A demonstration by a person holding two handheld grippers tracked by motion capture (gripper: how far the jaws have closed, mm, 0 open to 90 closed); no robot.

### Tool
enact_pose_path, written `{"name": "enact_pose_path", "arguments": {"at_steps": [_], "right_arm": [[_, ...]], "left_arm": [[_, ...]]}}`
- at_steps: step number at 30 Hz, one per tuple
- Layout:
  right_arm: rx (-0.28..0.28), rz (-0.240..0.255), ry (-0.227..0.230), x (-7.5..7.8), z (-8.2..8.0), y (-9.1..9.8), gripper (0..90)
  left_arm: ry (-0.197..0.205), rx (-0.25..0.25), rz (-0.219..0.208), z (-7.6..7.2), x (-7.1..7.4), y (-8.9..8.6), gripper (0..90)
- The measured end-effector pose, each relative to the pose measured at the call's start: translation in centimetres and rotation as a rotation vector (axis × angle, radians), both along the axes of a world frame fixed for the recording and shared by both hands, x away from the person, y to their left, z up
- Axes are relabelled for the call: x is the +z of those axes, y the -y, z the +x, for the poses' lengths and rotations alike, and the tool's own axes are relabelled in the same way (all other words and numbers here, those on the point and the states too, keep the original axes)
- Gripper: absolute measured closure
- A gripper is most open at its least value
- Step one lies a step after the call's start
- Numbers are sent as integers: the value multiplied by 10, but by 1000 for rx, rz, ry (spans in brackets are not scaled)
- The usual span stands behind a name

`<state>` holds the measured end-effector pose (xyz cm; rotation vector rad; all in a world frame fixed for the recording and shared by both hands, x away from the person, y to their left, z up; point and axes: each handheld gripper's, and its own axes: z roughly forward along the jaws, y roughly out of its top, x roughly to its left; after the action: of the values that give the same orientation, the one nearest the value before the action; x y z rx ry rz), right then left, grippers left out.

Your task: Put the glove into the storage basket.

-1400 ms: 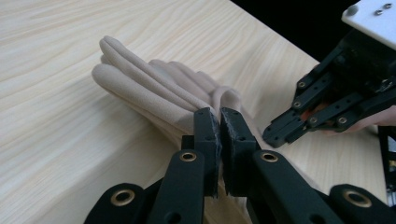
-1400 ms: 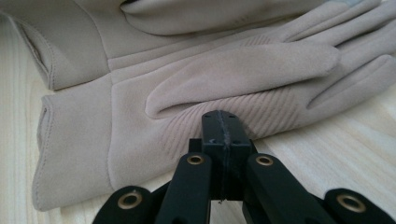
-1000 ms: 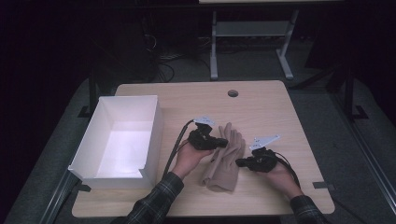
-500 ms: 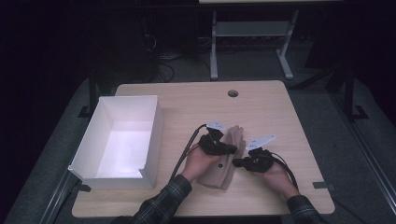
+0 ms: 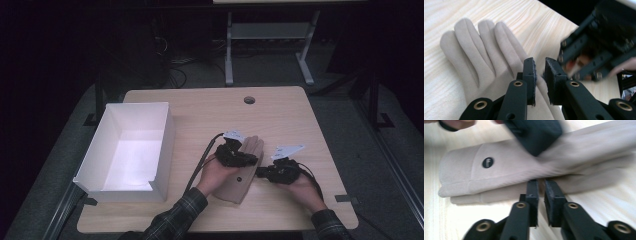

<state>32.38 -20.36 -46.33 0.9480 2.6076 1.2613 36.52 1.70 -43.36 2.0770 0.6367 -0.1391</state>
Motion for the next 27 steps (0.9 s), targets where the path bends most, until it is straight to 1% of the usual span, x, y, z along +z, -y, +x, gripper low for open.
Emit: {"name": "enact_pose_path", "arguments": {"at_steps": [1, 3, 4, 5, 6, 7, 8, 9, 11, 12, 13, 14, 16, 18, 20, 21, 22, 25, 27], "right_arm": [[-25, 7, 7, 2, -1, 6, 763], [-69, 4, 27, 4, 1, 21, 665], [-99, 5, 22, 4, 1, 27, 646], [-113, 3, 18, 3, 2, 32, 618], [-144, 9, 7, 3, 1, 38, 564], [-180, 0, 8, 2, 2, 44, 520], [-197, -8, 6, 1, 2, 49, 486], [-206, -16, 15, 0, 3, 52, 458], [-250, -31, 26, -3, 6, 58, 387], [-272, -44, 29, -5, 7, 61, 344], [-295, -52, 34, -7, 8, 63, 317], [-310, -55, 34, -9, 8, 64, 303], [-322, -75, 41, -12, 10, 65, 271], [-337, -100, 51, -15, 12, 67, 260], [-358, -103, 61, -16, 12, 67, 255], [-365, -102, 57, -16, 12, 67, 255], [-366, -104, 59, -16, 12, 67, 253], [-359, -126, 94, -19, 12, 65, 207], [-368, -122, 85, -19, 11, 63, 207]], "left_arm": [[4, -7, 8, -2, 1, 0, 823], [1, -15, 15, -5, -1, 0, 868], [-1, -19, 20, -6, -2, 0, 874], [-9, -24, 21, -8, -4, 1, 877], [-15, -30, 26, -10, -7, 2, 883], [-16, -39, 39, -12, -10, 4, 886], [-18, -44, 48, -13, -12, 4, 886], [-23, -51, 60, -15, -15, 5, 887], [-37, -53, 77, -18, -22, 8, 890], [-34, -64, 95, -18, -24, 8, 892], [-41, -62, 102, -20, -26, 9, 892], [-36, -67, 121, -20, -28, 10, 892], [-39, -61, 131, -21, -29, 12, 892], [-34, -67, 143, -21, -30, 12, 893], [-31, -67, 150, -22, -30, 12, 893], [-23, -75, 159, -22, -30, 11, 893], [-23, -75, 159, -23, -30, 10, 894], [-12, -83, 182, -27, -28, 5, 894], [-3, -84, 195, -29, -27, 1, 894]]}}
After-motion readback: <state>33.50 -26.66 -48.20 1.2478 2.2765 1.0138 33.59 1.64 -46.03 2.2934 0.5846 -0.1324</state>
